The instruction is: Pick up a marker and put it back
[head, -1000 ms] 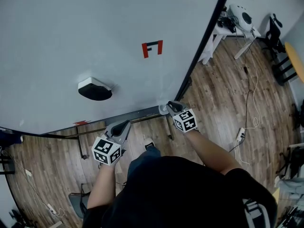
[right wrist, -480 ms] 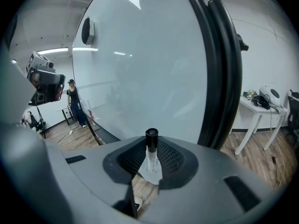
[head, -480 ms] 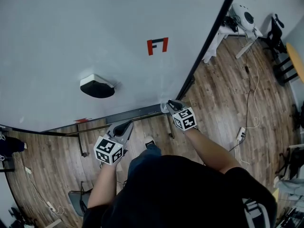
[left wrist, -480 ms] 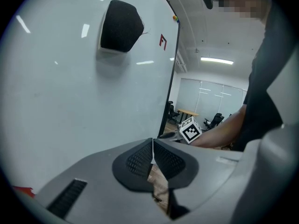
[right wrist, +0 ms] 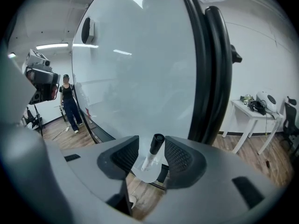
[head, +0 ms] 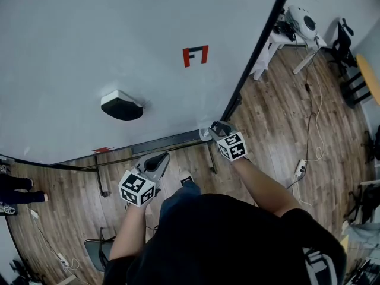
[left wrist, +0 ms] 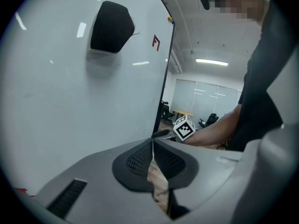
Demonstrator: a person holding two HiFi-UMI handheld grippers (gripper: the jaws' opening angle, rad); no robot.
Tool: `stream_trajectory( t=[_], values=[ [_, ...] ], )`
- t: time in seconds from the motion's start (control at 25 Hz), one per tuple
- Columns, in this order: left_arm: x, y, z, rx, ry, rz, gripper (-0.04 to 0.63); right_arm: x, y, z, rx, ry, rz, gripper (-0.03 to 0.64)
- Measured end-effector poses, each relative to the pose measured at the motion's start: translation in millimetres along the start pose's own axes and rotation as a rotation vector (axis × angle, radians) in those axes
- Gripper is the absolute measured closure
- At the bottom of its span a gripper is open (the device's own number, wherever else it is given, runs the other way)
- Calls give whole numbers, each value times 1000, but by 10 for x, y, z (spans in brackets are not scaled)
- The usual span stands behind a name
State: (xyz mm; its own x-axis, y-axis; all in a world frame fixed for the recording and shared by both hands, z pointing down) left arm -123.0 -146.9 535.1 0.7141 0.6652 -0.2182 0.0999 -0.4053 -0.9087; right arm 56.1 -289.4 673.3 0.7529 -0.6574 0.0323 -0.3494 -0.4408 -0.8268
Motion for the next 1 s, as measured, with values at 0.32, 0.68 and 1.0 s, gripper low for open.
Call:
stream_trajectory(
  t=[0.32,0.68,1.0],
  values=[
    [247,92,24,26,-59,-38,577,79,159,334,44,-23,-35,443],
    [444,144,45,27,-45,-67,577,-35,427,813,110,7,-32,445],
    [651,242,100,38,-33,-93,577,-196,649,1313,198,41,-17,492]
  ],
)
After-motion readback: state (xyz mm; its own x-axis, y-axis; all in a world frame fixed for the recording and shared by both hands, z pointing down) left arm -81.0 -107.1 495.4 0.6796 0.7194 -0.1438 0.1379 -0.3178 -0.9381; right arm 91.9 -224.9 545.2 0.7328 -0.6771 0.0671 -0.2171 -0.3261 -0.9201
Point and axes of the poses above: the fingertips, and each gripper's own axes: z backward along the fingers, x to its right, y out of its top, the point moved 1 cm from there along z, backward along the fingers, and after that the axes turned 1 degree about -x, right-handed, at the moved point
